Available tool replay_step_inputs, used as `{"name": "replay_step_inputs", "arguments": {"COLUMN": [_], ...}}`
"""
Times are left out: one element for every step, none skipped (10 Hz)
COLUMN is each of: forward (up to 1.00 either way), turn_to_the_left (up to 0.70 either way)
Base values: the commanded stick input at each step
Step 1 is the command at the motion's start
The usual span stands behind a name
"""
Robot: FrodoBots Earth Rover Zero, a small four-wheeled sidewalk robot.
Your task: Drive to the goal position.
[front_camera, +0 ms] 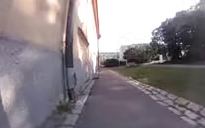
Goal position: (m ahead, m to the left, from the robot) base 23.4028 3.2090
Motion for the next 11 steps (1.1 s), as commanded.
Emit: {"name": "replay_step_inputs", "arguments": {"forward": [0.6, 0.6, 0.6, 0.6, 0.6, 0.6, 0.6, 0.6, 0.6, 0.6, 0.6], "turn_to_the_left": [0.0, 0.0, 0.0, 0.0, 0.0, 0.0, 0.0, 0.0, 0.0, 0.0, 0.0]}}
